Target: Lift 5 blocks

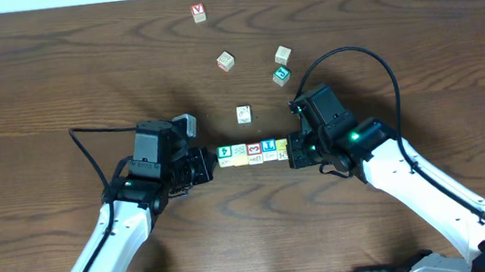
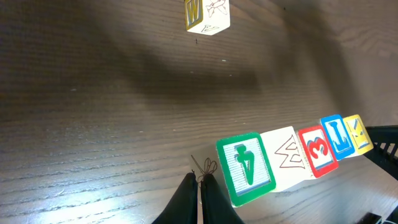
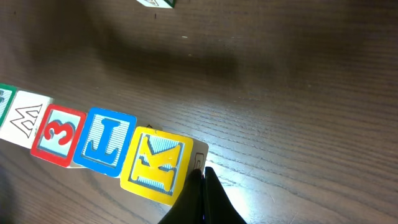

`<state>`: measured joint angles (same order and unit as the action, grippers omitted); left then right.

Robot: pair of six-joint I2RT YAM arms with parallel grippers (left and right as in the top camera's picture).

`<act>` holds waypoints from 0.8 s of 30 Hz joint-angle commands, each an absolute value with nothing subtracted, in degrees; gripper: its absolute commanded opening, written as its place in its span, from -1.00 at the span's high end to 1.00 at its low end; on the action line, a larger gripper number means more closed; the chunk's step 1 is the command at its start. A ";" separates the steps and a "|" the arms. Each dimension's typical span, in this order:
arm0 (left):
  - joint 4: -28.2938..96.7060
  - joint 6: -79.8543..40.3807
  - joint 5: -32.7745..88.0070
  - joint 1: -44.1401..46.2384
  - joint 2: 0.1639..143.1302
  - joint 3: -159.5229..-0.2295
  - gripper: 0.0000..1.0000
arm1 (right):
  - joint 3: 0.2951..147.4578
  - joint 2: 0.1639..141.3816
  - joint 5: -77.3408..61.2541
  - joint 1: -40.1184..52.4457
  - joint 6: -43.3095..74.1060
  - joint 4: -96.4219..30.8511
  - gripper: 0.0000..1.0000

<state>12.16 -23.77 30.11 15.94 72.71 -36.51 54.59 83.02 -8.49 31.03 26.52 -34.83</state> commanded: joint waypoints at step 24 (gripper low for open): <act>10.00 -23.20 39.18 23.83 75.24 -38.59 0.86 | 57.21 86.43 -22.76 33.43 26.06 -32.18 0.98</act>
<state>12.10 -23.55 27.00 20.01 75.44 -36.51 54.59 86.26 -5.32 31.03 26.46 -34.89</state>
